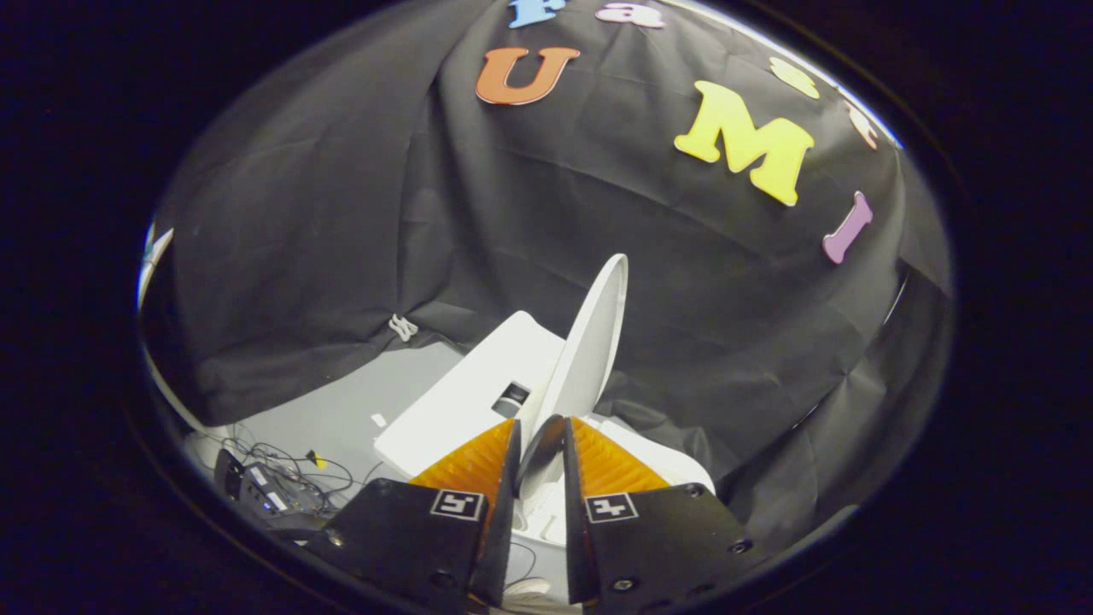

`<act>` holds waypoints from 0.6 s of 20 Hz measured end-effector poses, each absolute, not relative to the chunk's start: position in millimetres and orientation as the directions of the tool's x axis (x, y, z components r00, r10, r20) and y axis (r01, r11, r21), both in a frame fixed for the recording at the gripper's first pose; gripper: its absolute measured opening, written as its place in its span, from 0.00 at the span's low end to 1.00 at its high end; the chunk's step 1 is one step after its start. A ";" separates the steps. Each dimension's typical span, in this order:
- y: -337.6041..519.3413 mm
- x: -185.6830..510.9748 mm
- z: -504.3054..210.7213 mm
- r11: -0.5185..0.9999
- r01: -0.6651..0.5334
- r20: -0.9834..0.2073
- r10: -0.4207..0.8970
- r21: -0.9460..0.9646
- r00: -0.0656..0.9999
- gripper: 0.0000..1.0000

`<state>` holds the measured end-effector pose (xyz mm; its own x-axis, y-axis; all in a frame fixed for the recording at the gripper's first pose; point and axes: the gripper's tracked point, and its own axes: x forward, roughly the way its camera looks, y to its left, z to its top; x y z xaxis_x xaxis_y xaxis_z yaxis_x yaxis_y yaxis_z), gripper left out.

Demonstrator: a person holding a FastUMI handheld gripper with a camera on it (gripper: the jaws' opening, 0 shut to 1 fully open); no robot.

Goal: Open the toilet lid.

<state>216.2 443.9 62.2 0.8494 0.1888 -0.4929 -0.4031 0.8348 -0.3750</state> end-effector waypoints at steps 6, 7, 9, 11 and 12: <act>443.0 191.8 51.4 0.869 -0.457 -0.572 0.281 -0.189 0.770 0.51; 444.7 186.9 53.1 0.872 -0.465 -0.573 0.306 -0.152 0.761 0.51; 443.0 182.6 60.3 0.867 -0.486 -0.556 0.351 -0.110 0.753 0.50; 434.0 174.7 71.2 0.862 -0.497 -0.536 0.374 -0.100 0.757 0.50; 429.8 170.2 73.5 0.862 -0.499 -0.528 0.385 -0.087 0.757 0.50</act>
<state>170.2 429.8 73.5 0.7571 0.3845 -0.5282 -0.4988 0.8623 -0.0871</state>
